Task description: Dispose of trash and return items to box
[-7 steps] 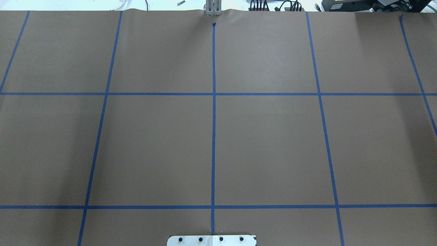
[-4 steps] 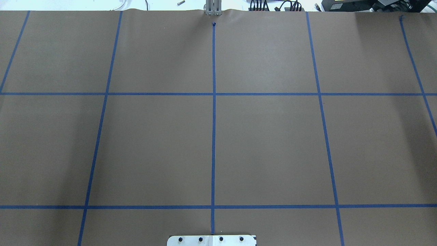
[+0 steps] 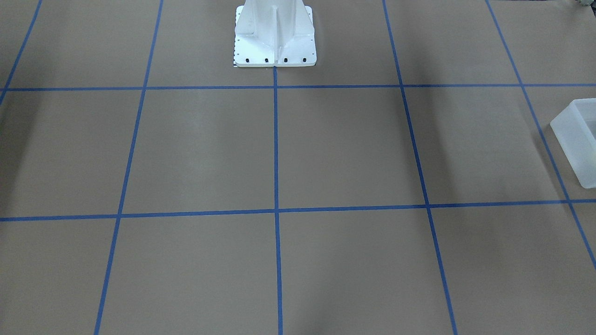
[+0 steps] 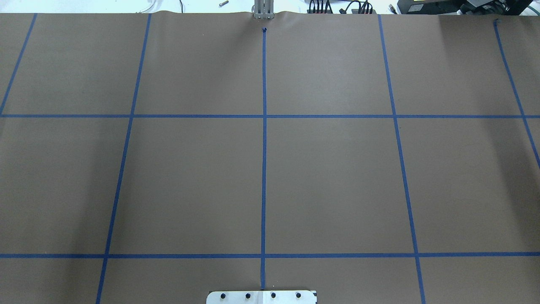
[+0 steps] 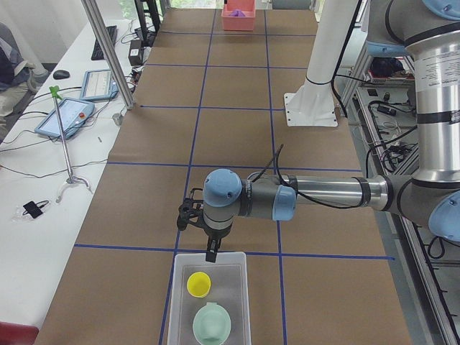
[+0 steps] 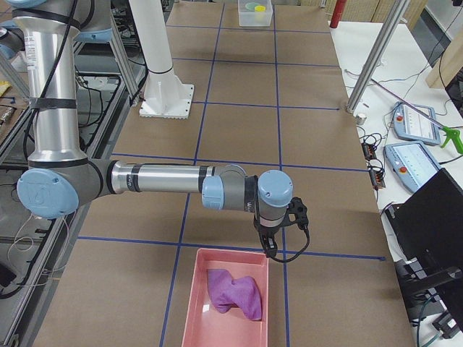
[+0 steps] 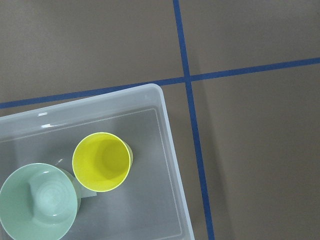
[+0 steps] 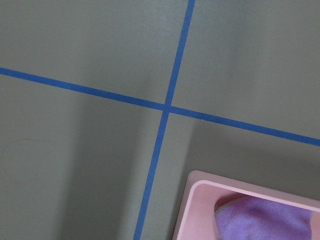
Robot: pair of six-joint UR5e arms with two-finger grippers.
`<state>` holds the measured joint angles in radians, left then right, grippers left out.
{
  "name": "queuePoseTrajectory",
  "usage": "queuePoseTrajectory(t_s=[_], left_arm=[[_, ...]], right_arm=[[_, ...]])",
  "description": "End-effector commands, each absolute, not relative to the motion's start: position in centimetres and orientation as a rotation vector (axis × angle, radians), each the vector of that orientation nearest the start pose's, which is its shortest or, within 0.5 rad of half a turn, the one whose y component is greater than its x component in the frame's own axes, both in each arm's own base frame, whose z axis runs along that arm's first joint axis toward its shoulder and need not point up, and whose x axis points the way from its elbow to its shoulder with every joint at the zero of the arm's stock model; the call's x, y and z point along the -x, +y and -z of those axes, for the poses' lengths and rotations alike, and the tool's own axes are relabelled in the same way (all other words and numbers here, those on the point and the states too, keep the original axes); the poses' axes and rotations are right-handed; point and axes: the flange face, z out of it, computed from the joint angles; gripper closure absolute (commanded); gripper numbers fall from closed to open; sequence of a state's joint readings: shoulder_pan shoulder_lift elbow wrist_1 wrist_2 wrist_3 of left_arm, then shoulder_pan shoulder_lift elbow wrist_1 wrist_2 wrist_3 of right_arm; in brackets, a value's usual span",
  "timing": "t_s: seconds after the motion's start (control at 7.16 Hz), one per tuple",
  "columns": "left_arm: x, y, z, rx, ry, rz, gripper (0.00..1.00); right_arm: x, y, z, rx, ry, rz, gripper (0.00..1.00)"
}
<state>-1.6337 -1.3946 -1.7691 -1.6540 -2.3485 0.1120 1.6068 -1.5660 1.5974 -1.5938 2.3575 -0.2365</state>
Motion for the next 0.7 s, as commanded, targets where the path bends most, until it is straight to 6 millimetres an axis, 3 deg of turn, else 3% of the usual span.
queuePoseTrajectory(t_s=[0.0,0.56], left_arm=[[9.0,-41.94,-63.17,-0.169,0.765,-0.088,0.02],[8.99,-41.96,-62.94,-0.174,0.766,-0.09,0.02]], right_arm=[[-7.79,-49.22,-64.35,-0.116,-0.78,0.202,0.0],[-7.07,-49.41,-64.31,-0.113,-0.776,0.222,0.0]])
